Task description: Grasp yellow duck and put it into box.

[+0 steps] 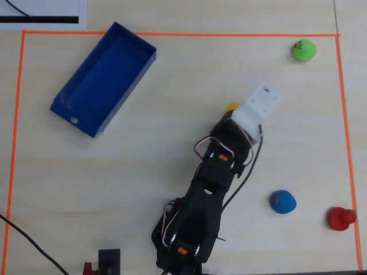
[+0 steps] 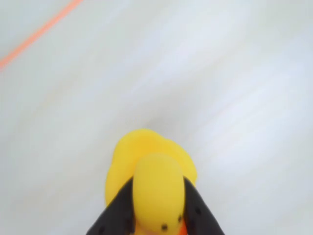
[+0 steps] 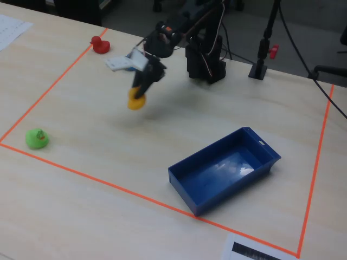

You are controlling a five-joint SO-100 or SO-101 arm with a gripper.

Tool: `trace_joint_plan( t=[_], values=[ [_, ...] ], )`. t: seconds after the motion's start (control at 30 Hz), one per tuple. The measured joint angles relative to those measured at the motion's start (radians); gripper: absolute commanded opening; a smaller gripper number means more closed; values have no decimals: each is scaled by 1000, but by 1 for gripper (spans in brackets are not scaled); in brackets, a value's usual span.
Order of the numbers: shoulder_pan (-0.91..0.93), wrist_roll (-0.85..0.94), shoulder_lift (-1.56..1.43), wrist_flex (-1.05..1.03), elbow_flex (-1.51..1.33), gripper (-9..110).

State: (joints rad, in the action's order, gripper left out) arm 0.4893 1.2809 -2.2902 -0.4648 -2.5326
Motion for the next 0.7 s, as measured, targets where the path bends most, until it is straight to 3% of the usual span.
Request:
trace_joint_plan(
  t=[0.13,0.3,0.5,0.7],
  values=[
    [-204,-58,-140,-199,-2,0],
    [-499,-112,-167,-265,75,0],
    [-801,-179,54,-311,400,0],
    [-930,-199,379,-359,795,0]
  ],
)
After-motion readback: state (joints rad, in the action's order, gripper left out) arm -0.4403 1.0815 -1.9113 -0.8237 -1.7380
